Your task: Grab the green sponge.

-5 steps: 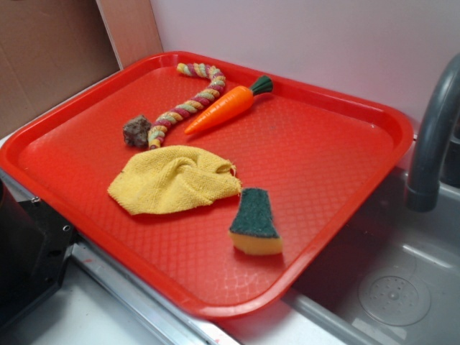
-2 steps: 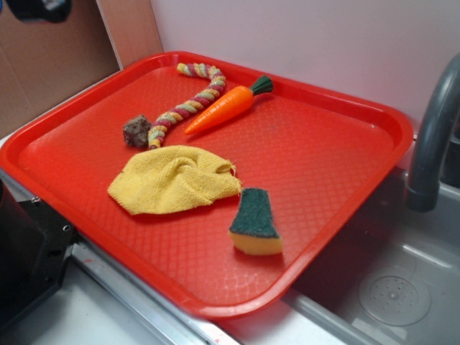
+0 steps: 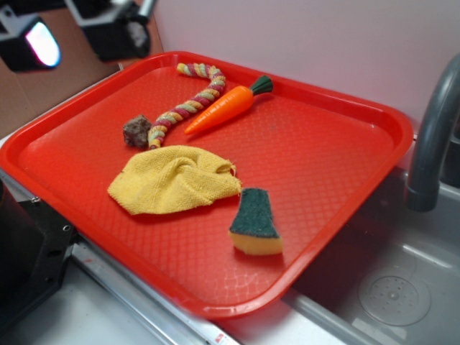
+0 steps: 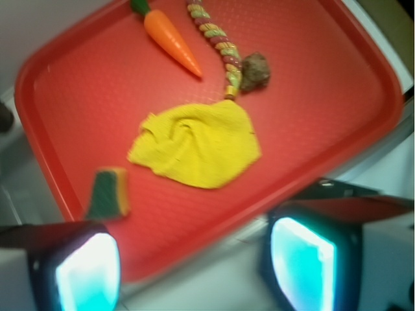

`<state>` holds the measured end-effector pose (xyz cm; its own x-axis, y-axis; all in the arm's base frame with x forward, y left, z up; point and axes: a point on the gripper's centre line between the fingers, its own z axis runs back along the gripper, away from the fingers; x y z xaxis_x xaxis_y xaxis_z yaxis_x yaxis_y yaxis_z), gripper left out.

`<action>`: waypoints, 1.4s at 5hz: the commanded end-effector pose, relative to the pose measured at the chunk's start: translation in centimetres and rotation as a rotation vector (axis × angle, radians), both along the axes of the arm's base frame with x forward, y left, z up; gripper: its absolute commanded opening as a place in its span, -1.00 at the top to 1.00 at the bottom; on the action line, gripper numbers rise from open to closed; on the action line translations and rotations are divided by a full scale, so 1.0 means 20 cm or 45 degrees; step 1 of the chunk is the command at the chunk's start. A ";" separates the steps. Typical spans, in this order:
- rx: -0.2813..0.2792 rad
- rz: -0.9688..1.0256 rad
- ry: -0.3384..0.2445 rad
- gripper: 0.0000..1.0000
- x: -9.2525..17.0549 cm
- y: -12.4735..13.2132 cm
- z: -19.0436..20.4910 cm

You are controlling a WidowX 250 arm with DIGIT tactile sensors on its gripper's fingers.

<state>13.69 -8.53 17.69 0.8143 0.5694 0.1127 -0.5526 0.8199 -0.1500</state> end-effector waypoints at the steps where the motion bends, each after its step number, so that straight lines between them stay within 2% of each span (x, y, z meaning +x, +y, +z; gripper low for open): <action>1: -0.027 0.097 -0.022 -1.00 0.20 -0.23 -0.23; 2: -0.036 0.154 -0.025 -1.00 0.26 -0.29 -0.39; 3: 0.022 0.164 -0.007 -1.00 0.29 -0.34 -0.53; 4: 0.032 0.115 0.049 -1.00 0.34 -0.38 -0.69; 5: 0.021 0.055 0.069 -1.00 0.36 -0.41 -0.80; 6: 0.036 0.061 0.041 1.00 0.37 -0.38 -0.84; 7: 0.017 0.082 0.032 1.00 0.38 -0.34 -0.82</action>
<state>20.77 -15.68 1.72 0.7806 0.6174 0.0974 -0.6065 0.7859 -0.1208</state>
